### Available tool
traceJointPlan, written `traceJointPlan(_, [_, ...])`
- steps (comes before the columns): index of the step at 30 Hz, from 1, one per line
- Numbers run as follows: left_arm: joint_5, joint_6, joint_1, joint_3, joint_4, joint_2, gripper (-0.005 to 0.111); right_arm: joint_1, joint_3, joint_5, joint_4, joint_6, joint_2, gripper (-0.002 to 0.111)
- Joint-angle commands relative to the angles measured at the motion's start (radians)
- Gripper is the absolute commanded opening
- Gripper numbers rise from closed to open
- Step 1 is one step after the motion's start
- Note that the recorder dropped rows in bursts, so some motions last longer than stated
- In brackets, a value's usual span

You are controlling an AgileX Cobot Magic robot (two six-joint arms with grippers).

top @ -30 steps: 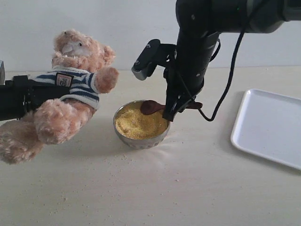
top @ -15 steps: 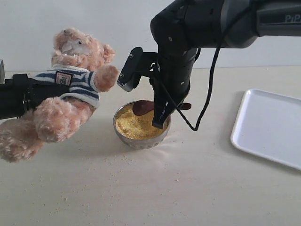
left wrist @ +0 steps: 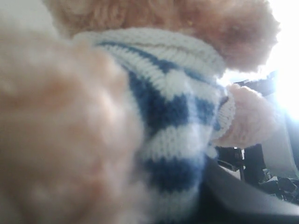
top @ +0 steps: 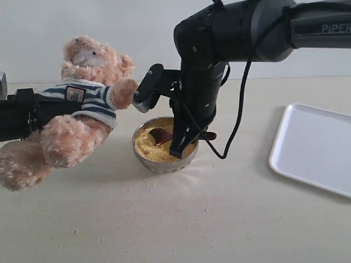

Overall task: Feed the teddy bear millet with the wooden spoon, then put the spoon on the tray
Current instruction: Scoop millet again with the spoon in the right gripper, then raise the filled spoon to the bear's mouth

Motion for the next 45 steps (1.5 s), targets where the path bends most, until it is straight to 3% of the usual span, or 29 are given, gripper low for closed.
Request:
traceJointPlan(1, [0.032, -0.008, 0.000, -0.005, -0.013, 0.006, 0.005, -0.001, 0.000, 0.023, 0.012, 0.002, -0.008, 0.000])
traceJointPlan(36, [0.032, -0.008, 0.000, -0.005, -0.013, 0.006, 0.005, -0.005, -0.004, 0.117, 0.023, 0.030, -0.133, 0.000])
traceJointPlan(45, [0.032, -0.008, 0.000, -0.005, -0.013, 0.006, 0.005, -0.119, -0.004, 0.142, 0.178, -0.033, -0.195, 0.000])
